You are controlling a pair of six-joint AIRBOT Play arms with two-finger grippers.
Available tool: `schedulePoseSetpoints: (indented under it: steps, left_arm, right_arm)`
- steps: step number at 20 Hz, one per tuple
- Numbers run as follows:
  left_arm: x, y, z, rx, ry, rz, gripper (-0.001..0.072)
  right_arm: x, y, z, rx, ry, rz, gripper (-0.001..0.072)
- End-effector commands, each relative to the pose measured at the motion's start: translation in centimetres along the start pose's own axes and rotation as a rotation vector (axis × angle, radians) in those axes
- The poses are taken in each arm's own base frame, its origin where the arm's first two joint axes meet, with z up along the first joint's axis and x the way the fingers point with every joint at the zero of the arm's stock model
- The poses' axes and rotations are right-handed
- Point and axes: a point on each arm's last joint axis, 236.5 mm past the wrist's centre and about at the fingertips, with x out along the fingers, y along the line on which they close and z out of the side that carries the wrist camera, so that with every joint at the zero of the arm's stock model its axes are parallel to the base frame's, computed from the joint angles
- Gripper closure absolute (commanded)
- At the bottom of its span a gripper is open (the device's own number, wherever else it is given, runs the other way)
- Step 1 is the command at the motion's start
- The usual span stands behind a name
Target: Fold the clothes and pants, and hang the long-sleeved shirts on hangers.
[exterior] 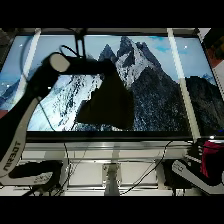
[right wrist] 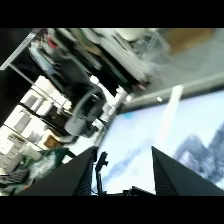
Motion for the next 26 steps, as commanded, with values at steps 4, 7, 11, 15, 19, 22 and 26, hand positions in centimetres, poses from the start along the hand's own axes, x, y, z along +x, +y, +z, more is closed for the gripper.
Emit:
schedulePoseSetpoints:
  steps: [4, 7, 11, 15, 19, 22, 26]
  left_arm:
    - [1.4, 4.6, -1.0, -0.046, 0.046, 0.066, 0.0299]
    - [-2.2, 7.1, -0.1, -0.081, 0.049, 0.098, 0.0691]
    - [-6.5, 12.7, -3.0, 0.010, 0.205, 0.255, 0.0693]
    - [-8.3, 16.3, -7.6, 0.002, 0.318, 0.316, 0.0693]
    - [-8.9, 16.8, -16.6, -0.125, 0.444, 0.210, 0.0694]
    - [-9.1, 15.0, -21.9, -0.288, 0.443, 0.043, 0.0694]
    - [-8.8, 14.7, -26.6, -0.426, 0.477, 0.001, 0.0692]
  right_arm:
    - [1.3, -6.7, -0.4, 0.026, 0.051, -0.160, 0.0309]
    - [2.0, -10.2, -0.6, 0.039, 0.084, -0.225, 0.0686]
    - [3.8, -15.5, -5.2, 0.057, 0.284, -0.272, 0.0688]
    - [6.8, -19.3, -15.9, 0.106, 0.561, -0.271, 0.0689]
    - [6.5, -21.2, -29.3, 0.230, 0.799, -0.225, 0.0690]
    - [3.7, -20.9, -38.1, 0.392, 0.905, -0.130, 0.0690]
    - [2.3, -21.1, -45.8, 0.626, 0.891, -0.077, 0.0687]
